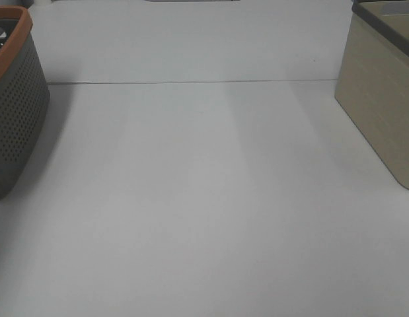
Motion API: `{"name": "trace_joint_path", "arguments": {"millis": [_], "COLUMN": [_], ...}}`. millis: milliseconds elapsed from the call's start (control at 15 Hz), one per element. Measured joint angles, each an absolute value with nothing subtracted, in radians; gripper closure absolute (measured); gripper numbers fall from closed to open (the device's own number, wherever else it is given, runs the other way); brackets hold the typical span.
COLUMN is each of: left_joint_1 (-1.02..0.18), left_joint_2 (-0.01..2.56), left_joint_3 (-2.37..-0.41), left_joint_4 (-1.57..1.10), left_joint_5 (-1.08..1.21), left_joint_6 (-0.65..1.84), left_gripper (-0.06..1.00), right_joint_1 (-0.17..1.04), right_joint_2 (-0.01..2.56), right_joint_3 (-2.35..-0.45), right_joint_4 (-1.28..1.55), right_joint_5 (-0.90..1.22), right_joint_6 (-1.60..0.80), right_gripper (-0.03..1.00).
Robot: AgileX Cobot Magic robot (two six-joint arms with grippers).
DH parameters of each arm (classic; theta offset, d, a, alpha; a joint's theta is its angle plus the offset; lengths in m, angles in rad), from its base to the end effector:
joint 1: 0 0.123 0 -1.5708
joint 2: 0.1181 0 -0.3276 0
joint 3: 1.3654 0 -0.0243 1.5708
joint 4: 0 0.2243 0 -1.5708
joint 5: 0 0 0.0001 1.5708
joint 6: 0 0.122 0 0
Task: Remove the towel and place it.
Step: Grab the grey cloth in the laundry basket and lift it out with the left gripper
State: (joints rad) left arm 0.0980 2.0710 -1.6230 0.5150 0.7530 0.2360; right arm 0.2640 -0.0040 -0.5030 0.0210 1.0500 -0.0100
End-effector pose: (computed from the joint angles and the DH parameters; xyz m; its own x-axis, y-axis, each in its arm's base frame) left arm 0.4597 0.0865 0.2341 -0.8496 0.4720 -0.2353 0.2947 0.7948 0.5305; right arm -0.0428 -0.0093 0.2523 -0.4249 -0.1144 -0.8980 -0.2765 0.9610 0.0084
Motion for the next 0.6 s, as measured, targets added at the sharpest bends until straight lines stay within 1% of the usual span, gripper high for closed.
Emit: {"name": "trace_joint_path", "arguments": {"millis": [200, 400, 467, 600], "left_joint_1": [0.098, 0.098, 0.098, 0.098], "left_joint_2": [2.093, 2.11, 2.11, 2.11], "left_joint_3": [-1.623, -1.623, -1.623, -1.623], "left_joint_4": [0.51, 0.503, 0.504, 0.505], "left_joint_5": [0.747, 0.746, 0.744, 0.741], "left_joint_6": [0.231, 0.214, 0.207, 0.204], "left_gripper": [0.4, 0.41, 0.43, 0.52], "right_joint_1": [0.264, 0.264, 0.264, 0.264], "right_joint_2": [-0.004, -0.004, -0.004, -0.004], "right_joint_3": [-0.503, -0.503, -0.503, -0.503], "right_joint_4": [0.021, 0.021, 0.021, 0.021], "right_joint_5": [1.05, 1.05, 1.05, 1.05], "right_joint_6": [-0.01, -0.009, -0.009, -0.009], "right_gripper": [0.05, 0.05, 0.05, 0.05]}}
